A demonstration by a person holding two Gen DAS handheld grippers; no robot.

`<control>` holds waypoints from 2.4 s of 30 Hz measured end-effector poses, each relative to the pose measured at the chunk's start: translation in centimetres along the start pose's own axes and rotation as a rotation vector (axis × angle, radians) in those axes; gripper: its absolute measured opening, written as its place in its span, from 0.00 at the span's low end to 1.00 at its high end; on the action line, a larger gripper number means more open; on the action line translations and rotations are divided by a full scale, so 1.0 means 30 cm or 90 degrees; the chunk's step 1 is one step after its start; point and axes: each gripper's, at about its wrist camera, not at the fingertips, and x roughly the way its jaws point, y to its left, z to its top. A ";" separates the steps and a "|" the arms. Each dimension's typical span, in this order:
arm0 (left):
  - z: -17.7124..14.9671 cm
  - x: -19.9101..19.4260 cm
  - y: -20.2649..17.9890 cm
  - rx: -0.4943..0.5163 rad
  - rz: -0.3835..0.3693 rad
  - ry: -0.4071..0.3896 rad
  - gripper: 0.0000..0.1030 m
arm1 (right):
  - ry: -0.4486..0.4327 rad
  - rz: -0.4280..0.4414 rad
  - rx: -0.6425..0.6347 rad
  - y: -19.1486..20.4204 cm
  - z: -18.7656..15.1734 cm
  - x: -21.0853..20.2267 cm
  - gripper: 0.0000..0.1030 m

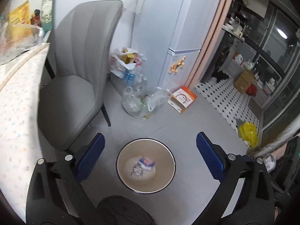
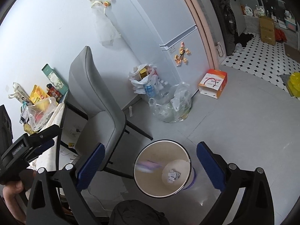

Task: Collect trash
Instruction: 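Carry both items over the wastebasket and open both grippers to drop them, then return both grippers to the table toward the plastic bottle and tissue, then grasp the clear plastic bottle with the left gripper while the right grasps white tissue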

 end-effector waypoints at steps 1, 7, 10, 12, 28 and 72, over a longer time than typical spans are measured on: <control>0.001 -0.017 0.018 -0.009 0.010 0.001 0.94 | 0.001 -0.001 -0.003 0.007 0.005 0.002 0.93; 0.016 -0.141 0.116 -0.058 0.050 -0.034 0.94 | -0.011 -0.016 -0.044 0.114 0.003 -0.025 0.93; 0.011 -0.223 0.181 -0.101 0.058 -0.070 0.94 | -0.030 -0.007 -0.065 0.178 0.003 -0.054 0.93; -0.001 -0.281 0.222 -0.126 0.061 -0.095 0.94 | -0.045 0.004 -0.087 0.228 -0.005 -0.081 0.93; -0.190 -0.607 0.518 -0.193 0.127 -0.198 0.94 | -0.039 0.080 -0.206 0.555 -0.089 -0.165 0.93; -0.549 -0.655 1.122 -0.357 0.234 -0.106 0.69 | 0.105 0.254 -0.381 1.148 -0.465 -0.068 0.92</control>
